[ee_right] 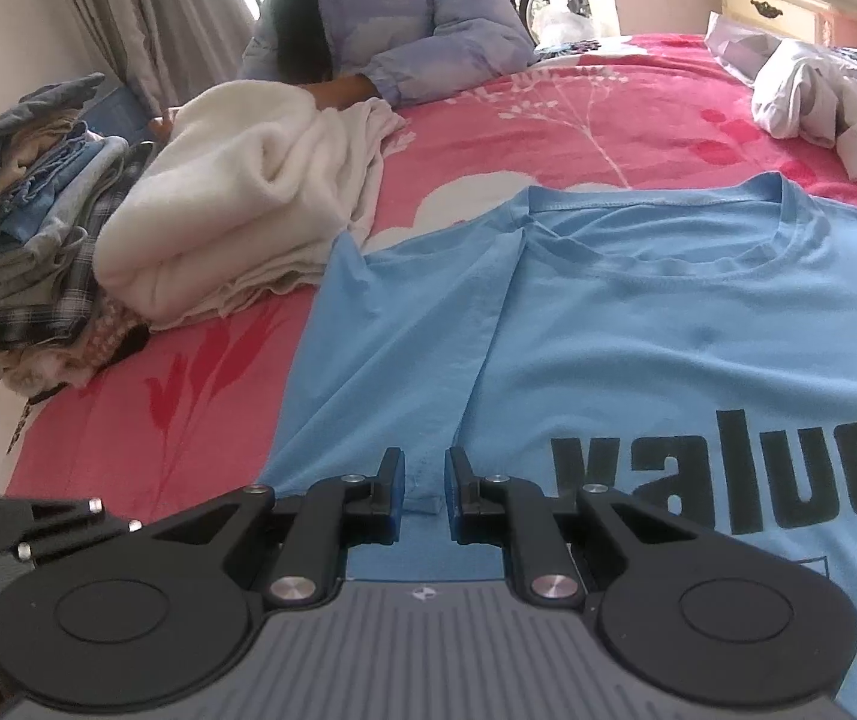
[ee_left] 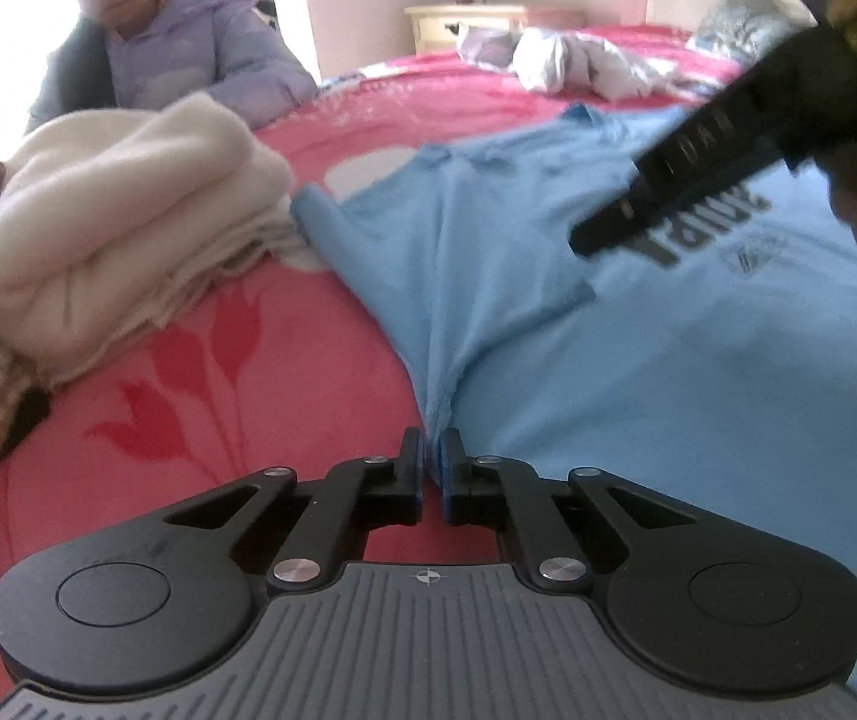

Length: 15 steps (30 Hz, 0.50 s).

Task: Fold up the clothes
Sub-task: 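Pinch the shirt side edge with the left gripper near the white stack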

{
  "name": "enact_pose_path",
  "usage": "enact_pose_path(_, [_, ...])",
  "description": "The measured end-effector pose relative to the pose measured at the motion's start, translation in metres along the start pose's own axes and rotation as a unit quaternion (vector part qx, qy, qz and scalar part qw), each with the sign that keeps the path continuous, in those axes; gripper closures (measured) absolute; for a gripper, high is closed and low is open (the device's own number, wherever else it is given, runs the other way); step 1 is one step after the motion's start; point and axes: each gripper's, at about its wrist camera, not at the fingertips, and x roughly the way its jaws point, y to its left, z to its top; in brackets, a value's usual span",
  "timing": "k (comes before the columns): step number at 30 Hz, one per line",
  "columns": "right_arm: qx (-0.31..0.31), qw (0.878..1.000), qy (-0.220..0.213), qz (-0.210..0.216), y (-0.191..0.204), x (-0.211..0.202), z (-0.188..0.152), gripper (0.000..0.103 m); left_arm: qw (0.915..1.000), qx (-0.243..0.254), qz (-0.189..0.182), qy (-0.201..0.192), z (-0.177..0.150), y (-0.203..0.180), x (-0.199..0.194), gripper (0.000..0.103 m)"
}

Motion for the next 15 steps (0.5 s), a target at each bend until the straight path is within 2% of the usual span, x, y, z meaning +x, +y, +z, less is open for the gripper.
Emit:
enact_pose_path(4, [-0.013,1.000,-0.003,0.006,0.012,0.007,0.007,0.086,0.9999,0.011,-0.003,-0.003,-0.003,-0.004,-0.007,0.098])
enact_pose_path(8, [-0.014,1.000,0.004,-0.012,0.017,0.019,0.014,0.086,0.9998,0.018,-0.008,0.003,-0.005,-0.002,-0.009,0.098])
enact_pose_path(12, [0.083,0.996,0.012,-0.017,-0.013,0.020,0.013,0.073,0.9998,0.007,-0.014,0.008,-0.004,0.005,-0.009,0.096])
enact_pose_path(15, [0.145,0.989,0.035,0.007,-0.034,0.026,0.005,0.072,0.9995,0.010,-0.025,0.015,-0.002,0.005,-0.003,0.085])
